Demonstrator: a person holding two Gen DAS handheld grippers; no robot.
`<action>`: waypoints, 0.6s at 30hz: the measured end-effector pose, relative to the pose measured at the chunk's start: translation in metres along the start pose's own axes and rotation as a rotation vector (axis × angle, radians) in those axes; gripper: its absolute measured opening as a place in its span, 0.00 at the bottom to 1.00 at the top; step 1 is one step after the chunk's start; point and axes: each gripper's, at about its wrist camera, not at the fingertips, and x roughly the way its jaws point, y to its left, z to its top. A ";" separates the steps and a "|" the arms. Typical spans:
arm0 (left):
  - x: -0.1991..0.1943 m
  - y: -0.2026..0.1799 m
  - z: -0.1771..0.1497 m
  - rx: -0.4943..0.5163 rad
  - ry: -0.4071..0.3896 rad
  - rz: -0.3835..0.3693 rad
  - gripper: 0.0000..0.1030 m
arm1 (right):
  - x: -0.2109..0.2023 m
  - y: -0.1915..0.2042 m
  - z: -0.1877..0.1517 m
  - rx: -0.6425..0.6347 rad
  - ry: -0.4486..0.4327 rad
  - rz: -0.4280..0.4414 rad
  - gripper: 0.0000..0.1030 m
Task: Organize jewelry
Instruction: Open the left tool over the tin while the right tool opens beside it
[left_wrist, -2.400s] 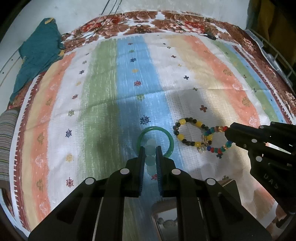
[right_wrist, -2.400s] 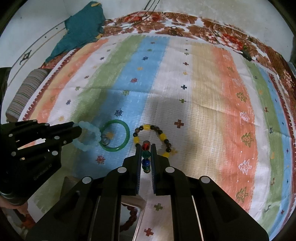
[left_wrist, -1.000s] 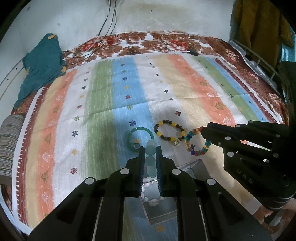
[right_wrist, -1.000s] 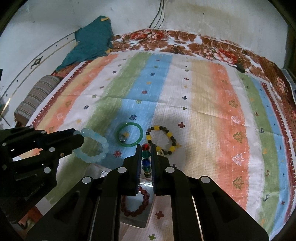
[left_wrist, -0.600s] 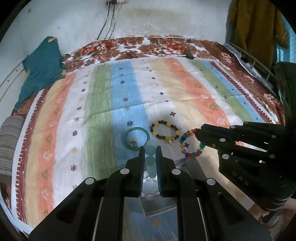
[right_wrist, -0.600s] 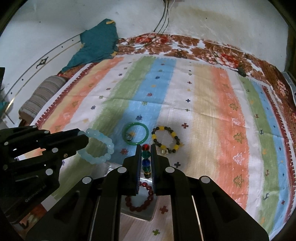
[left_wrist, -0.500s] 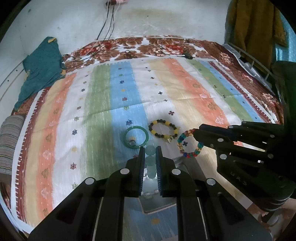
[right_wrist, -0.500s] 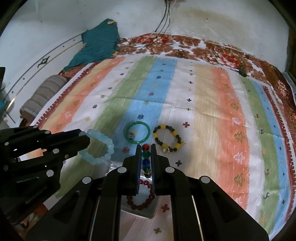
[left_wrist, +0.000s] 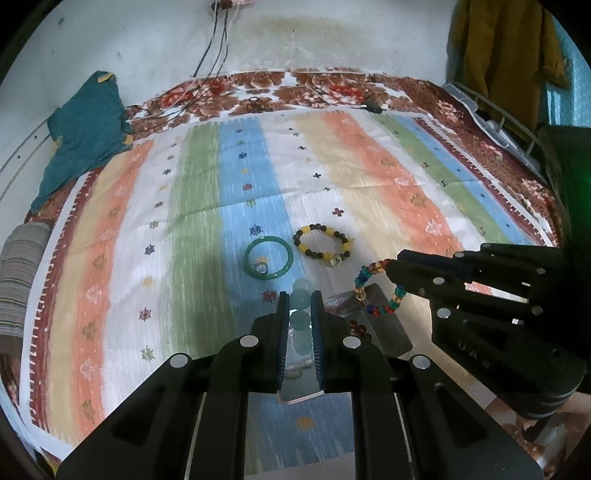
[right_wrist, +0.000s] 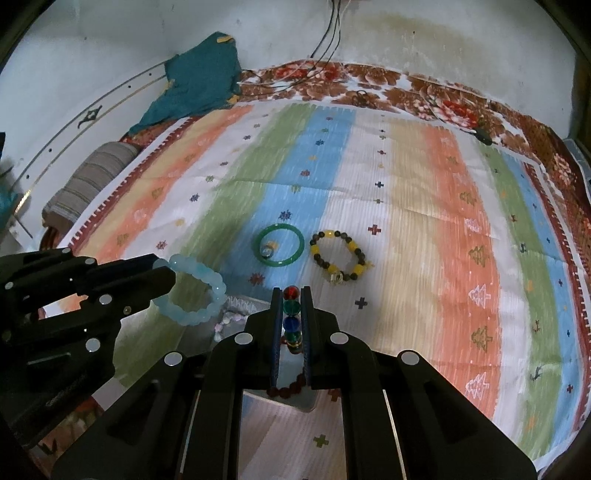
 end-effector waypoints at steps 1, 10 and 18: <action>-0.001 -0.001 -0.001 -0.001 0.000 -0.001 0.11 | 0.000 0.000 -0.002 0.002 0.003 0.001 0.10; 0.005 0.010 -0.005 -0.036 0.024 0.051 0.19 | 0.007 -0.020 -0.005 0.065 0.041 -0.043 0.39; 0.009 0.028 -0.001 -0.095 0.029 0.069 0.39 | 0.014 -0.032 -0.001 0.079 0.056 -0.065 0.42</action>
